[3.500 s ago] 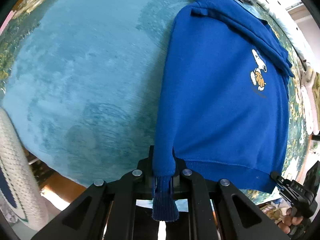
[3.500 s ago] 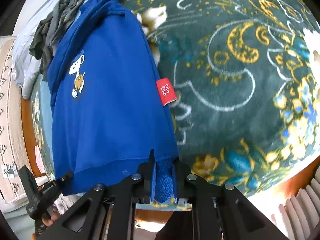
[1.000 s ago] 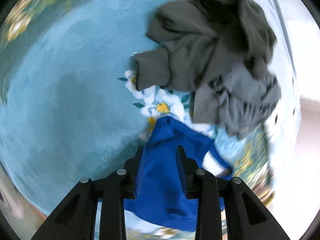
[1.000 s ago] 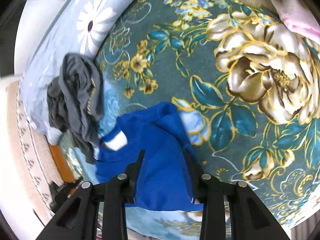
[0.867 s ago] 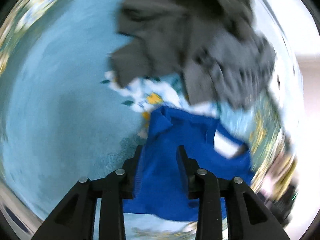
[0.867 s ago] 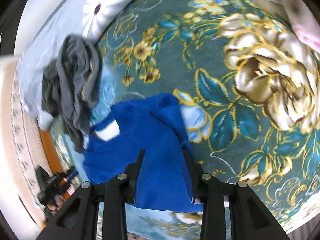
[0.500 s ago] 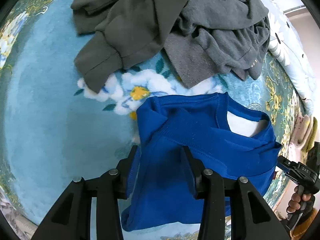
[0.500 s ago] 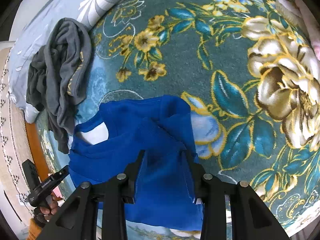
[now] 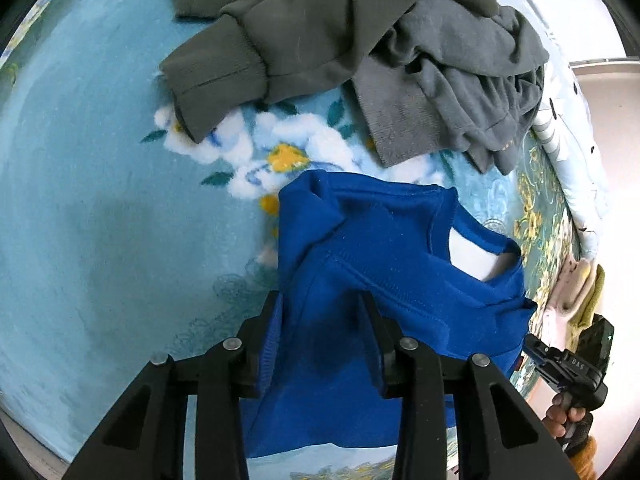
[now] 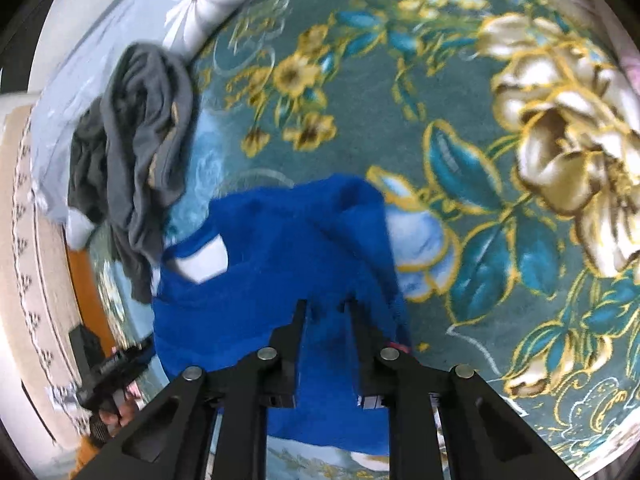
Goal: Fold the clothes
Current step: 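Lower the folded hem onto the collar with both grippers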
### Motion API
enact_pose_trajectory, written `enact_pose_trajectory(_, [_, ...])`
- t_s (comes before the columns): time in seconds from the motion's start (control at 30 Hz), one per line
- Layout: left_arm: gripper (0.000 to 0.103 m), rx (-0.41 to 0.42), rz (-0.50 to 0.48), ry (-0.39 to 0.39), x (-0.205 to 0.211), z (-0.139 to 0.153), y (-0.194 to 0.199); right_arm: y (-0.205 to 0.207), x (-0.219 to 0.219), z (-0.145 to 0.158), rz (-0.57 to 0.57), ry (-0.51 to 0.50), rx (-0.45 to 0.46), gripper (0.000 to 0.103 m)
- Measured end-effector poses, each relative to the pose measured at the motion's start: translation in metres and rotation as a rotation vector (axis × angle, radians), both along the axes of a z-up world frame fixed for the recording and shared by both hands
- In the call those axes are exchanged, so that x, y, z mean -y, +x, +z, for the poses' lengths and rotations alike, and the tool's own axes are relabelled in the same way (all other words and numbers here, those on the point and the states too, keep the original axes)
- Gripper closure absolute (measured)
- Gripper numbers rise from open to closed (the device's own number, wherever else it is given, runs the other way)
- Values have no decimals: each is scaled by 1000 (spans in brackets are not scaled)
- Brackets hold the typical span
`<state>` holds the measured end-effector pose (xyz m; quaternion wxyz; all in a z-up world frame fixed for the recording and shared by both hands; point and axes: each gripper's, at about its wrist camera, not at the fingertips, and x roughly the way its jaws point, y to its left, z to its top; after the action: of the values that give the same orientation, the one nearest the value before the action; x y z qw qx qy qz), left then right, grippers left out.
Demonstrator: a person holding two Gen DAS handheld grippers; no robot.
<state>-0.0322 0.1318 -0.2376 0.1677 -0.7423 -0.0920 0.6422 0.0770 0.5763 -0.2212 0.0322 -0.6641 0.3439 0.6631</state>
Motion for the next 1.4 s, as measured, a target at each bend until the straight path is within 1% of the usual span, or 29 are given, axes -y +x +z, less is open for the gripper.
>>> enact_pose_trajectory(0.07, [66, -9, -18, 5, 0, 2, 2, 0, -7, 4, -13, 21, -10, 81])
enact_pose_trajectory(0.13, [66, -9, -18, 7, 1, 2, 4, 1, -11, 1, -21, 24, 2, 73])
enact_pose_trajectory(0.3, [67, -2, 2, 9, 6, 1, 7, 2, -1, -15, 13, 3, 52, 71])
enact_pose_trajectory(0.47, [67, 11, 12, 2, 8, 0, 11, 4, 7, -11, 21, 26, 39, 70])
enact_pose_trajectory(0.5, [67, 7, 6, -2, 8, 1, 11, 5, 8, -9, 21, 30, 35, 74])
enact_pose_trajectory(0.53, [68, 2, -1, -6, 8, 3, 12, 5, 9, -8, 23, 26, 32, 80])
enact_pose_trajectory(0.57, [76, -7, -11, -11, 7, 5, 13, 6, 10, -6, 26, 22, 29, 83])
enact_pose_trajectory(0.6, [80, -25, -27, -18, 5, 8, 15, 7, 11, -4, 32, 23, 23, 88])
enact_pose_trajectory(0.67, [93, -74, -57, -18, 1, 17, 23, 9, 13, 3, 48, 24, 1, 91])
enact_pose_trajectory(0.8, [96, -174, -89, 19, 2, 41, 38, 14, 13, 22, 81, 16, -65, 93])
enact_pose_trajectory(0.9, [97, -233, -67, 82, 5, 67, 34, 17, 10, 38, 94, -13, -132, 94])
enact_pose_trajectory(0.93, [97, -247, -62, 96, -4, 78, 30, 17, 7, 41, 84, -18, -145, 94])
enact_pose_trajectory(0.97, [97, -265, -59, 107, 0, 86, 29, 17, 4, 43, 73, -21, -157, 94])
enact_pose_trajectory(1.0, [97, -282, -59, 109, -5, 90, 28, 15, 1, 44, 58, -20, -166, 94])
enact_pose_trajectory(1.1, [97, -313, -52, 108, -19, 89, 16, 6, -4, 43, 29, -8, -177, 94])
enact_pose_trajectory(1.17, [97, -333, -52, 121, -18, 91, 8, 0, -3, 47, 28, -4, -205, 94])
enact_pose_trajectory(1.27, [97, -338, -52, 113, -24, 86, -3, -8, -6, 49, 9, 16, -223, 94])
enact_pose_trajectory(1.37, [97, -334, -51, 96, -29, 77, -14, -16, -8, 25, -10, 33, -151, 94])
enact_pose_trajectory(1.4, [97, -308, -50, 68, -31, 64, -18, -18, -8, 17, -12, 38, -124, 94])
